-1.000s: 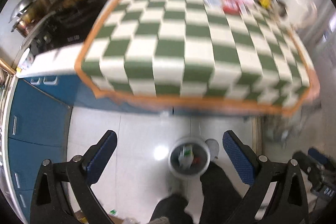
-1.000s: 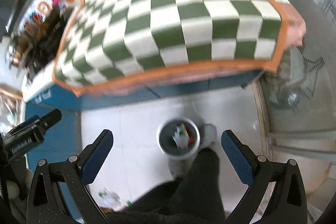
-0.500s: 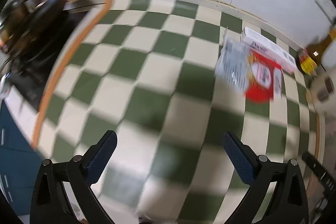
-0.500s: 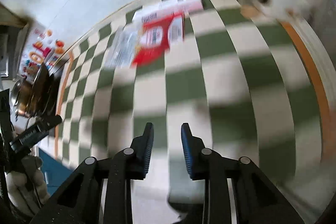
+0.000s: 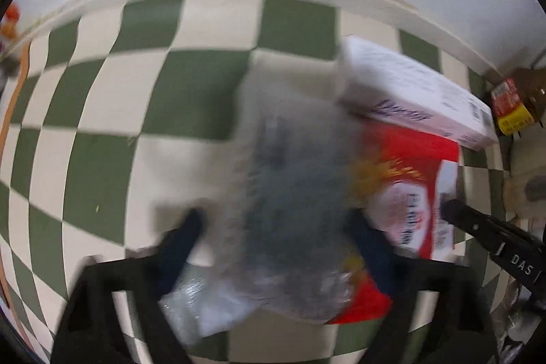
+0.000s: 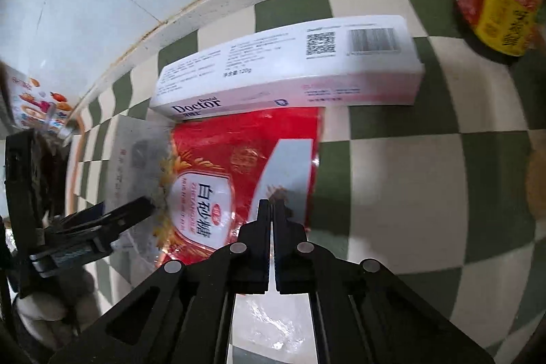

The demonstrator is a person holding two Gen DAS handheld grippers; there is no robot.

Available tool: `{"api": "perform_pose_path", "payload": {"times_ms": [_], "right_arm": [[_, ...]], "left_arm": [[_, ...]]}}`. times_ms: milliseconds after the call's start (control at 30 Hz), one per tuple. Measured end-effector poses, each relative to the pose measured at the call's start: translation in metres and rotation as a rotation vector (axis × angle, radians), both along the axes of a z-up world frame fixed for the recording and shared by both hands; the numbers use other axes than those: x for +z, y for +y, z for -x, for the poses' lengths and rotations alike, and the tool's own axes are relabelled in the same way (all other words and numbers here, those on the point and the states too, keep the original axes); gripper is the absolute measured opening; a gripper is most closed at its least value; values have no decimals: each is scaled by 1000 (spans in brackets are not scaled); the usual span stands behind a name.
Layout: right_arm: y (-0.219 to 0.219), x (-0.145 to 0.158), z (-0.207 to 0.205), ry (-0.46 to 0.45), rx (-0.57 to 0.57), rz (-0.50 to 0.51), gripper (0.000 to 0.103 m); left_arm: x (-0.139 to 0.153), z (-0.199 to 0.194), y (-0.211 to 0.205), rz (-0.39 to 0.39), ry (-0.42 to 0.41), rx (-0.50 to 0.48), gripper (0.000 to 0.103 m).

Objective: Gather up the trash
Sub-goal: 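Grasp the red sugar bag with the left tool while the right grasps the white Doctor box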

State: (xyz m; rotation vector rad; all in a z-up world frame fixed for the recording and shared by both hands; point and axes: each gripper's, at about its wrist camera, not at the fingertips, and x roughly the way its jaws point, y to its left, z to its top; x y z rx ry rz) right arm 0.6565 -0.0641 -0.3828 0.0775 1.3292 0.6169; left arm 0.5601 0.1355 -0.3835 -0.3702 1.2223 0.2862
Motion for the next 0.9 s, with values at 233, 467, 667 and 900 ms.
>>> {"api": "perform_pose_path", "payload": {"times_ms": [233,467,667,900], "right_arm": [[19,8,-6,36,136,73,2],[74,73,2,-233,388,299,87],[128,47,-31,-271,603,582,88],[151,2,-62,-224,681,742,87]], "left_arm": [[29,36,-5,-129,40,115,10],[82,102,7,-382,39,371,10],[73,98,44,-423,52,533,10],[68,79,59,-399,36,557,9]]}}
